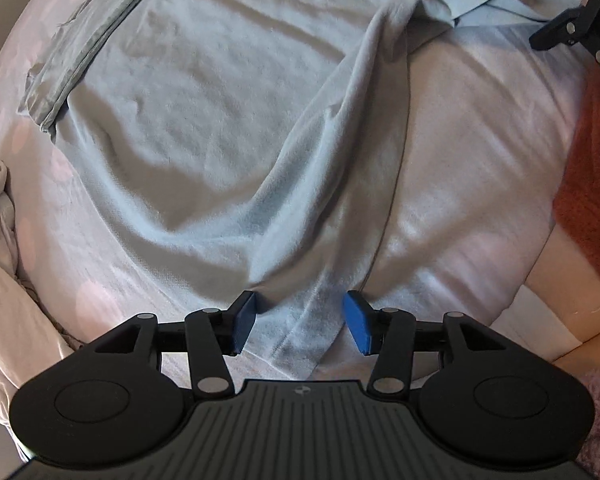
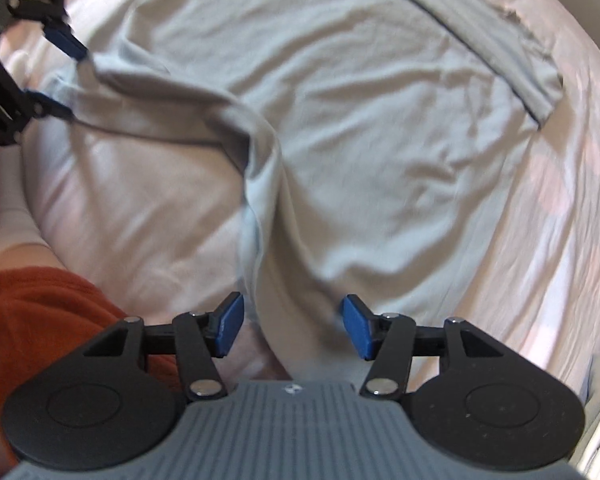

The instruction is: Fold clothes

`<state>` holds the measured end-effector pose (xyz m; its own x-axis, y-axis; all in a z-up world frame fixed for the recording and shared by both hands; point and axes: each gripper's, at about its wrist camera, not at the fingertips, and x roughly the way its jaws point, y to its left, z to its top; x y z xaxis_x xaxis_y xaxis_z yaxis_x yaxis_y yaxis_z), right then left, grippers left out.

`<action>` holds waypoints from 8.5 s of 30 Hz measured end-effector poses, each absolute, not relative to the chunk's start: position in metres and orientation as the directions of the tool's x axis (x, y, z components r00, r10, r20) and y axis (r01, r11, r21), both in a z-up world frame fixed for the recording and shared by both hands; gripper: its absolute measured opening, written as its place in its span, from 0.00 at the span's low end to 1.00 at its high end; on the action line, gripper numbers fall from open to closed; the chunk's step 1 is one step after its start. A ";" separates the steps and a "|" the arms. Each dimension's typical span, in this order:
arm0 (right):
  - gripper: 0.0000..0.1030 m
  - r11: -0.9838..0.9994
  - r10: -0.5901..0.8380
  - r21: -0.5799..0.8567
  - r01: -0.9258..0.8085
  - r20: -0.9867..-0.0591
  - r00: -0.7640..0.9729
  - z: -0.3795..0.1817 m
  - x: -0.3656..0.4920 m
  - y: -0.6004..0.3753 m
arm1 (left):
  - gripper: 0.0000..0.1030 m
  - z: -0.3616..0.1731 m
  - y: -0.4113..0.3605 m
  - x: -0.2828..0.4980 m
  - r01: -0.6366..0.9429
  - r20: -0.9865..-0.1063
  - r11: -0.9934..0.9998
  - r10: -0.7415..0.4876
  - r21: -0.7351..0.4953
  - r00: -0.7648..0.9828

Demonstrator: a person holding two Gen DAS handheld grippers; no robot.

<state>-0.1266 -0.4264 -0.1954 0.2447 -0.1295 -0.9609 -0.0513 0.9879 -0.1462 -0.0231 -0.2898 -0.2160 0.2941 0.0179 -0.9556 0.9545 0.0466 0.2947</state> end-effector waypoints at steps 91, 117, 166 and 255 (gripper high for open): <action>0.36 0.976 -0.189 -0.218 -0.027 -0.898 0.397 -0.183 -0.147 -0.463 | 0.00 -0.170 -0.240 0.039 0.822 -0.764 -0.083 -0.431 0.563 0.480; 0.46 0.993 -0.107 -0.115 0.002 -0.916 0.386 -0.180 -0.156 -0.480 | 0.01 -0.167 -0.235 0.046 0.837 -0.762 -0.044 -0.441 0.546 0.474; 0.09 0.994 -0.077 -0.028 0.105 -0.864 0.498 -0.156 -0.184 -0.510 | 0.01 -0.110 -0.209 0.076 0.919 -0.783 0.227 -0.482 0.323 0.394; 0.44 0.640 -0.339 0.310 0.703 -0.707 0.621 -0.204 -0.064 -0.638 | 0.21 -0.180 -0.268 0.221 0.618 -0.794 0.777 -0.448 -0.119 0.410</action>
